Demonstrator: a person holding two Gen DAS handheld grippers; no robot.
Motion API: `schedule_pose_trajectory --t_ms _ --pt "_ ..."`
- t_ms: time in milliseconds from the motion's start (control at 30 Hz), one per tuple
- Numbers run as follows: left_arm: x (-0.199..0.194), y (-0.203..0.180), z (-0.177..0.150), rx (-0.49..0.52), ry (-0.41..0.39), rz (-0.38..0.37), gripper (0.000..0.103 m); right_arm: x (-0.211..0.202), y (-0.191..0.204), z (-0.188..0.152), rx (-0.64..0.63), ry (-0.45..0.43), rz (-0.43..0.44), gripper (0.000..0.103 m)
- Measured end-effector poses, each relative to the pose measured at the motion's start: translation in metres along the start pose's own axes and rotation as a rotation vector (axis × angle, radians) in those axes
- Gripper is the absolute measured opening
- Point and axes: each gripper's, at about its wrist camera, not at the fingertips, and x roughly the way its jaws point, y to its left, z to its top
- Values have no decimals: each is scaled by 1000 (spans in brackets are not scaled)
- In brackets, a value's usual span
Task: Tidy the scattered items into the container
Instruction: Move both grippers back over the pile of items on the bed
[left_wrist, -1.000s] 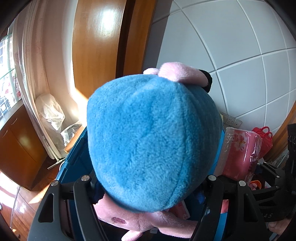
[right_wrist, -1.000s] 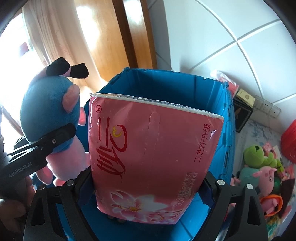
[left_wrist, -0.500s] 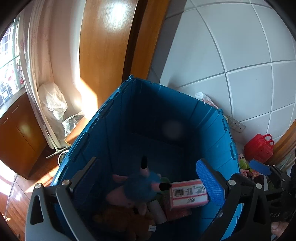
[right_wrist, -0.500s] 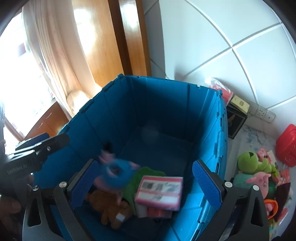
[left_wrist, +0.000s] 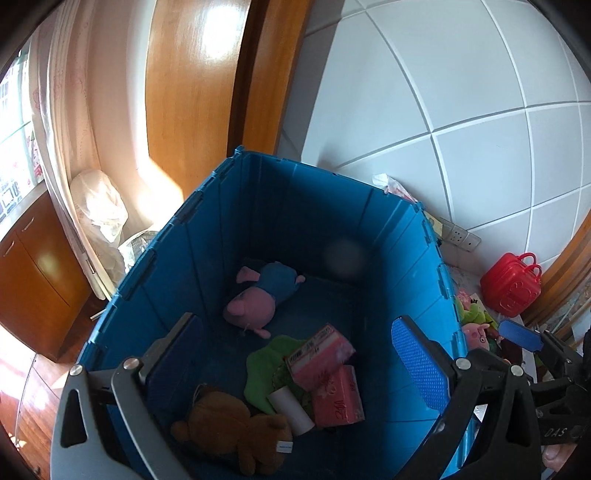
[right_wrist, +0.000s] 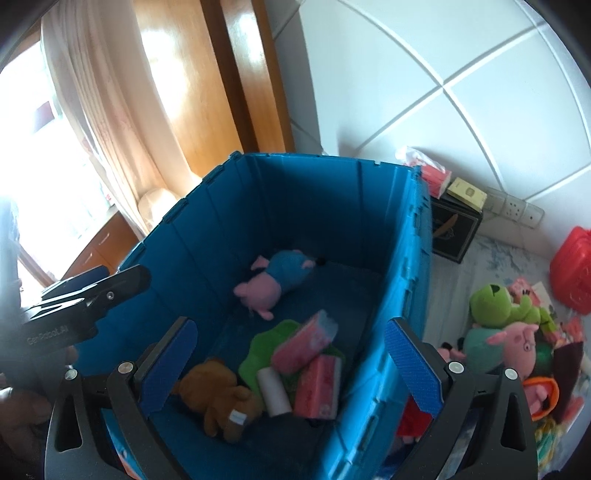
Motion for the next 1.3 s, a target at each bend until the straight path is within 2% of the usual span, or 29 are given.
schedule_pose_trajectory --t_ms 100,200,333,467,633,733,1000,1300 --pt "1 -27 -11 23 32 -29 103 -21 -14 -11 0 -43 -10 103" --pt "-8 -62 -23 72 25 -52 103 -43 -34 -24 10 -86 -22 103" --pt "-17 -112 -43 102 23 -90 103 -68 -74 -43 64 -89 -35 103" --pt "-21 -170 -59 165 30 -111 103 -101 -127 -67 117 -115 -76 103" --pt "-15 -243 -87 237 40 -151 103 -135 -204 -101 216 -99 -146 103" --pt "-1 -280 -112 268 81 -156 103 -153 -254 -132 303 -65 -204 103" --pt "38 -341 -168 288 184 -87 103 -187 -353 -203 411 -7 -296 103" --pt "73 -363 -212 223 235 -34 103 -204 -454 -274 506 63 -386 103"
